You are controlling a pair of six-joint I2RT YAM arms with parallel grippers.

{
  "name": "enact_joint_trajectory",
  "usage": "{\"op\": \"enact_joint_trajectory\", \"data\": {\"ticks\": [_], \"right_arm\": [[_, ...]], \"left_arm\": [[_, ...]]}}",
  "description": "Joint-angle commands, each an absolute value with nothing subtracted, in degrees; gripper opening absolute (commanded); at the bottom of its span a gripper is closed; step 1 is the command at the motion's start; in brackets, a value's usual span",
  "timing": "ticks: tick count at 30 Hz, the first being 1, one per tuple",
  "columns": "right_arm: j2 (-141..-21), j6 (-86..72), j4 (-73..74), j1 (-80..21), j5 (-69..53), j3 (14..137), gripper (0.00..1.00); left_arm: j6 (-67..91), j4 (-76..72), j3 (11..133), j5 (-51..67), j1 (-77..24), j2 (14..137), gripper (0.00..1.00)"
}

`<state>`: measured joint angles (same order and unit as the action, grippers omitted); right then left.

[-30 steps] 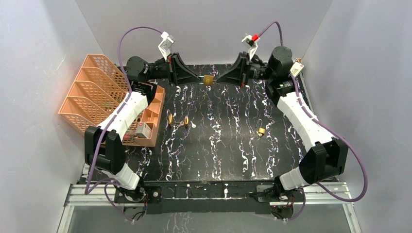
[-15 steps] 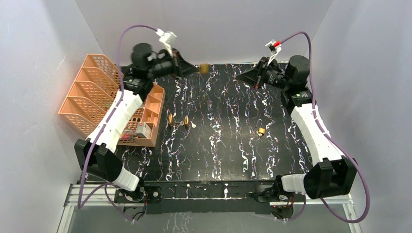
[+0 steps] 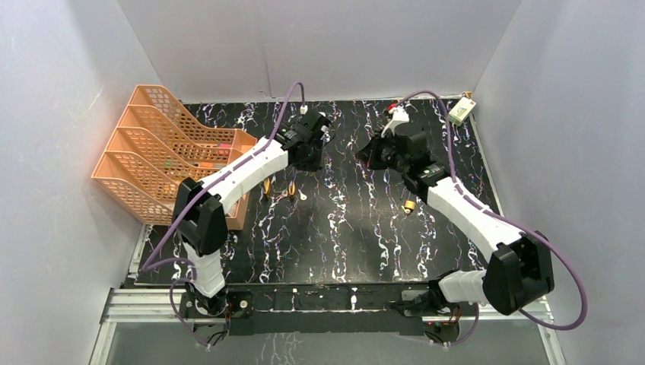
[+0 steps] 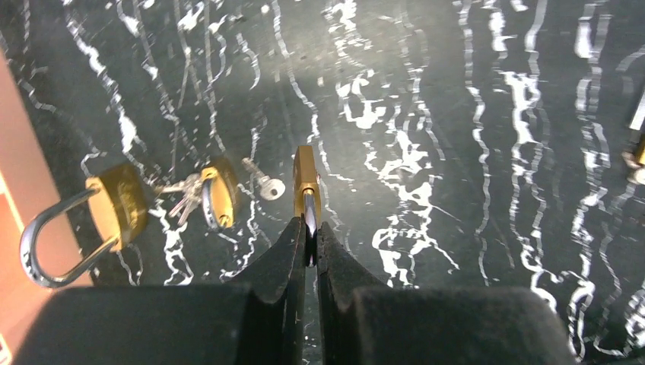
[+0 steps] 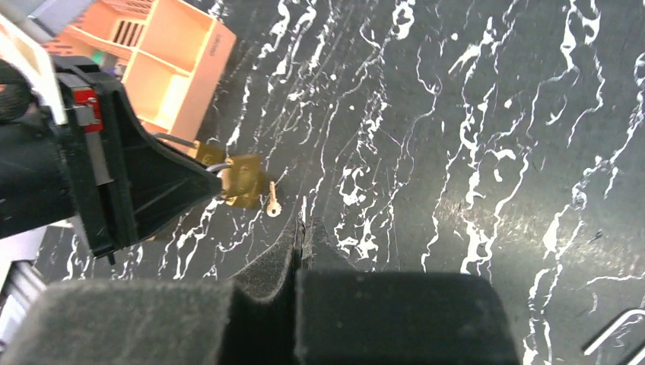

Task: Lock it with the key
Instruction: Place the lock at the center of the board.

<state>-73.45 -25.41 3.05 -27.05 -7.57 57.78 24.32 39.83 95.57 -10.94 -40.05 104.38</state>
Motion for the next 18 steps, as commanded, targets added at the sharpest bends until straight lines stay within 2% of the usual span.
{"op": "enact_joint_trajectory", "data": {"ticks": [1, 9, 18], "right_arm": [[-76.05, -29.11, -3.24, -31.16, 2.57, 55.30, 0.00], [-84.79, -35.61, -11.38, -37.85, 7.06, 51.52, 0.00], [-91.46, -37.33, -21.70, -38.55, 7.09, 49.74, 0.00]], "left_arm": [[30.20, 48.29, 101.36, -21.78, -41.52, 105.81, 0.00], [37.54, 48.98, 99.36, -17.52, -41.83, 109.19, 0.00], [41.76, 44.12, 93.78, -12.75, -41.84, 109.29, 0.00]]}}
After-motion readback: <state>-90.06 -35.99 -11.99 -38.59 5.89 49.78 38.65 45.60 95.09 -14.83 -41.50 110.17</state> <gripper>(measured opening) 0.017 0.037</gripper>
